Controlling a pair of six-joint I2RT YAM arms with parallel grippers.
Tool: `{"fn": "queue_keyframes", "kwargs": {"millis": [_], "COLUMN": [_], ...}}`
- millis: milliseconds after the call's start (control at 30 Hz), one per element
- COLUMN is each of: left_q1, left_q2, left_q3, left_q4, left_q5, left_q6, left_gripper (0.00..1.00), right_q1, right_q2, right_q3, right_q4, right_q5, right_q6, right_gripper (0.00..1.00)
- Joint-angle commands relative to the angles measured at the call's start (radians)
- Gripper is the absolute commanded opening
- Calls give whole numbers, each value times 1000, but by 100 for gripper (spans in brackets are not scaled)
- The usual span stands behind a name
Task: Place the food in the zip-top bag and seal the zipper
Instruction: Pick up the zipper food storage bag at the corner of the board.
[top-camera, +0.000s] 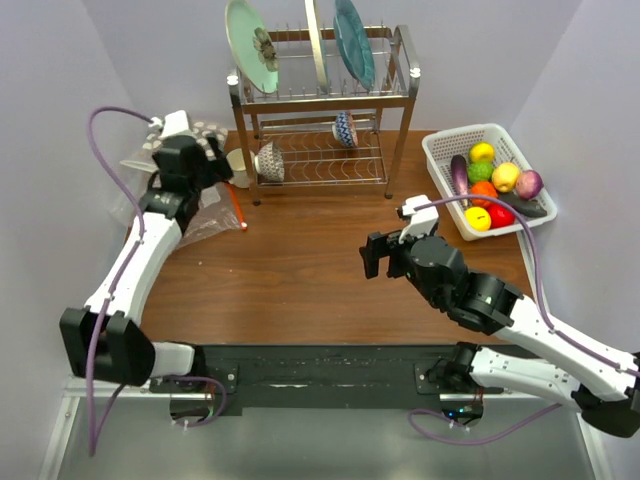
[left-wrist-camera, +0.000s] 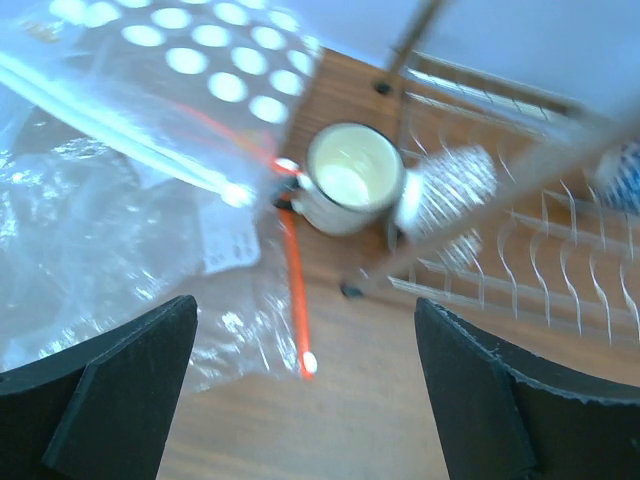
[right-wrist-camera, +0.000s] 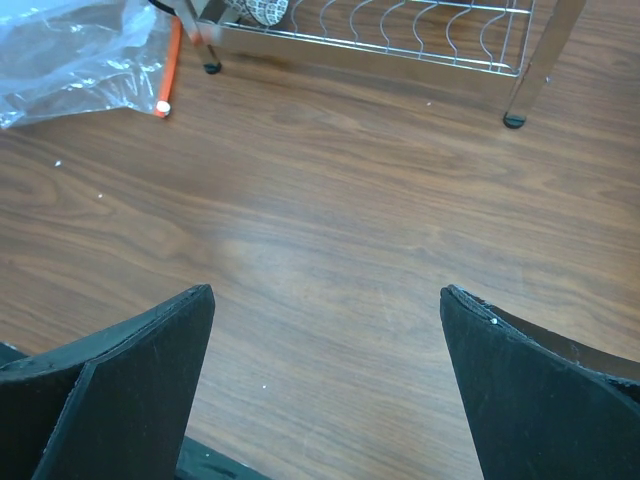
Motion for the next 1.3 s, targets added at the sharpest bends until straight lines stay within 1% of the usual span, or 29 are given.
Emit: {"fn": "queue_keyframes", "kwargs": {"millis": [0,133,167,267,300,467,567,700,767,867,933,1000,1033,1067,1133,1167,1233,1267], "left_q1": [182,265,279,325,343,373,388,393,396,397,396,397,397,396,397,397,396,397], "left_q2": [78,165,208,295,317,455,536,587,607,653,677,685,693,696,707,710,708,704], "left_q3": [35,41,51,88,99,160,217,240,245,284,301,300,303,306,317,320,323,321], "left_q4": [144,247,276,290,325,367,349,356,381,369,359,384,389,402,409,410,413,418], "left_q5": [176,255,268,269,269,251,254,245,246,254,254,256,256,254,259,260,262,259], "left_q6": [-171,-274,-288,-331,-337,-395,-420,-440,-449,-455,-475,-486,-493,-495,-496,-496,-498,-495], "left_gripper": [92,88,87,84,82,77,75,74,72,68,67,65,62,57,50,41,30,15], "right_q1": [1,3,1,1,1,3,3,1,1,1,3,1,3,1,3,1,3,1], "right_q2": [-39,-55,-58,-66,-67,-90,-98,-101,-101,-102,-102,-102,-104,-105,-107,-109,-112,-109], "right_q3": [-11,-19,-23,-31,-33,-36,-31,-22,-17,-14,-14,-14,-14,-13,-14,-16,-19,-20], "right_q4": [40,45,45,42,40,30,23,13,10,4,-3,-10,-12,-12,-19,-21,-24,-23], "right_q5": [-3,-22,-23,-23,-20,-3,12,24,24,27,32,32,32,30,38,43,44,46], "right_q6": [-16,-19,-16,-11,-6,-6,-6,-8,-8,-6,-2,0,1,3,3,4,6,6], "right_gripper": [99,99,99,99,99,99,99,99,99,99,99,99,99,99,99,99,99,99]}}
